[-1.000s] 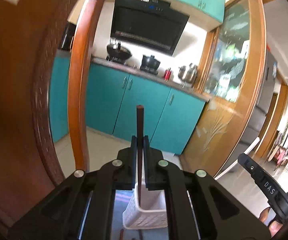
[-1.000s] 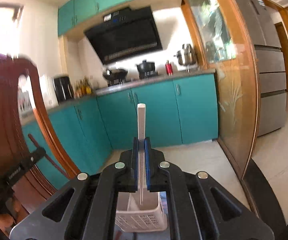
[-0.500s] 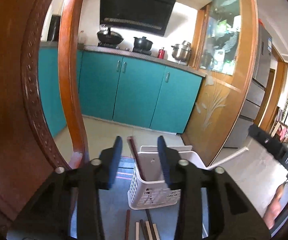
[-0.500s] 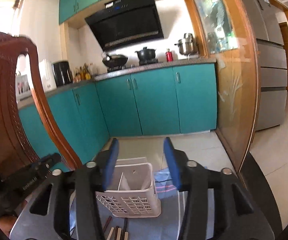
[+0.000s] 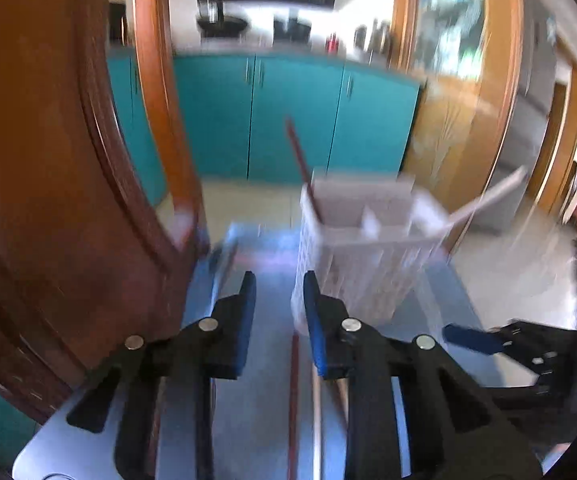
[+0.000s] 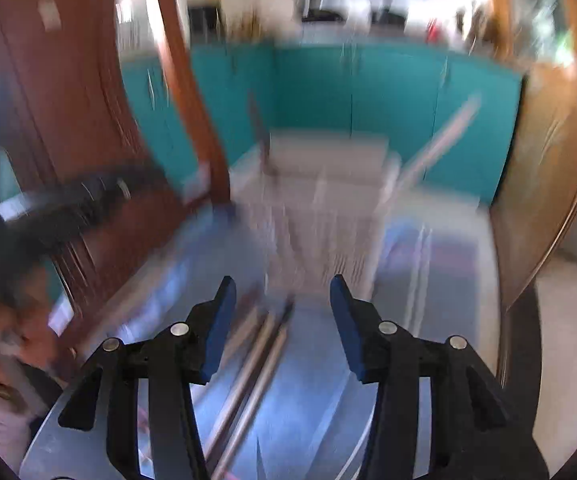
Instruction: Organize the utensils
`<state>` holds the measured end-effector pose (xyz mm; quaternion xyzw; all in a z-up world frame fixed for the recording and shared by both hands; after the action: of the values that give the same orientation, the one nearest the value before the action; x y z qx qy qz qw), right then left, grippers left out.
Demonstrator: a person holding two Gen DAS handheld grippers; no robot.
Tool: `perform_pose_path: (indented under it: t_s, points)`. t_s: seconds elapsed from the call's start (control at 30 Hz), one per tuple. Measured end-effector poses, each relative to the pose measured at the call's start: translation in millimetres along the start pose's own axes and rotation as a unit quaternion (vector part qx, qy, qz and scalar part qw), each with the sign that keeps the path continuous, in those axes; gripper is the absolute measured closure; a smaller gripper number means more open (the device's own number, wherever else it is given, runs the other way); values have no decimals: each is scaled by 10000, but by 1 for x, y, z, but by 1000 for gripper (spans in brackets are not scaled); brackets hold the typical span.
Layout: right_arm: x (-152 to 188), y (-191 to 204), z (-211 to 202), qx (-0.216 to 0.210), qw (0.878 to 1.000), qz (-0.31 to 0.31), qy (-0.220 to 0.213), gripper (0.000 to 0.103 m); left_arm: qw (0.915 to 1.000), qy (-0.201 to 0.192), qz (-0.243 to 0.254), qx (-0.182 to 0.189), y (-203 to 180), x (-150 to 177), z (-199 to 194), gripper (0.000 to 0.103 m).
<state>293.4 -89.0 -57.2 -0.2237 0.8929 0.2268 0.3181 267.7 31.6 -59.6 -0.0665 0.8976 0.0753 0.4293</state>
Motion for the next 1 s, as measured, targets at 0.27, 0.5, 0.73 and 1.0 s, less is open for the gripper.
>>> perform_pose_path:
  t_s: [0.27, 0.5, 0.73, 1.0]
  points:
    - [56, -13, 79, -117, 9884, 629, 1376, 61, 9921, 1248, -100, -27, 5, 30, 47, 78]
    - [62, 4, 89, 75, 9901, 415, 1342, 61, 9896, 1427, 186, -53, -4, 43, 55, 71]
    - [55, 5, 89, 208, 9893, 375, 1392, 90, 9865, 1600, 316, -135, -5, 55, 64, 71]
    - [41, -39, 58, 71, 9859, 1393, 925, 91, 9842, 1721, 388, -132, -7, 61, 70, 62]
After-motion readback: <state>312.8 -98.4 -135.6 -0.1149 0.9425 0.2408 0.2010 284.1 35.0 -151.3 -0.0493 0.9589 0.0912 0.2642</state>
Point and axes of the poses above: each gripper's, at about its wrist camera, not at the fingertips, and z roughly the way its jaws point, y to its left, x to its underside, the point moved 6 cm from there along z, roughly the way its jaws point, and after that the axes turned 14 degrees about -x, right-handed, at the moved point
